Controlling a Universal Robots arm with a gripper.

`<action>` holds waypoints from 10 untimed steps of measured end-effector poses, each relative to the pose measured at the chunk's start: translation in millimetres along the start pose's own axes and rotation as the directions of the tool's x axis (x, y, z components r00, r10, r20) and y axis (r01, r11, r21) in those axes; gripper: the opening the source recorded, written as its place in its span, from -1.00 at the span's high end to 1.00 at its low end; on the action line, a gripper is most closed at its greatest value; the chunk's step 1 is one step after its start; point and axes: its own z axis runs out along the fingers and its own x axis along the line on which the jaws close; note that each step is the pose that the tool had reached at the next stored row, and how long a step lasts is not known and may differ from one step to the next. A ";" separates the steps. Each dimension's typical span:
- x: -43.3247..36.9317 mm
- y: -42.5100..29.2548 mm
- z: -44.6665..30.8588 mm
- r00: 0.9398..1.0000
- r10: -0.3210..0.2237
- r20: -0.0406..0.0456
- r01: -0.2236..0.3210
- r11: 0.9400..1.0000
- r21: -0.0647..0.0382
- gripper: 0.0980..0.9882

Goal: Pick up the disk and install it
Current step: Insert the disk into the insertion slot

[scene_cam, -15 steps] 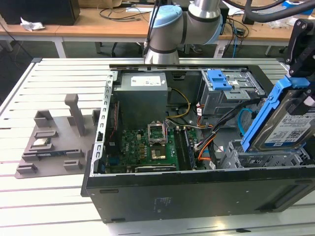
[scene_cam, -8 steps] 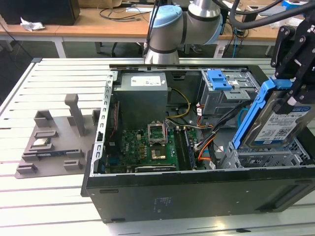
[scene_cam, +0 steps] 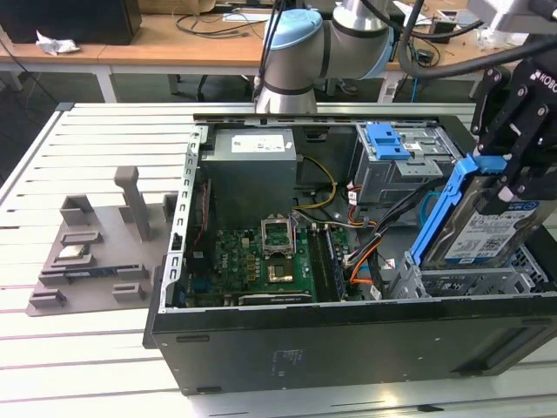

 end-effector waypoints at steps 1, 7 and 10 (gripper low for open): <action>0.0 -0.1 2.4 1.000 0.000 0.000 0.000 1.000 0.000 0.39; 0.4 -0.7 16.0 1.000 0.000 0.000 0.000 1.000 0.000 0.39; 0.4 -0.8 18.4 1.000 0.000 0.000 0.000 1.000 0.000 0.39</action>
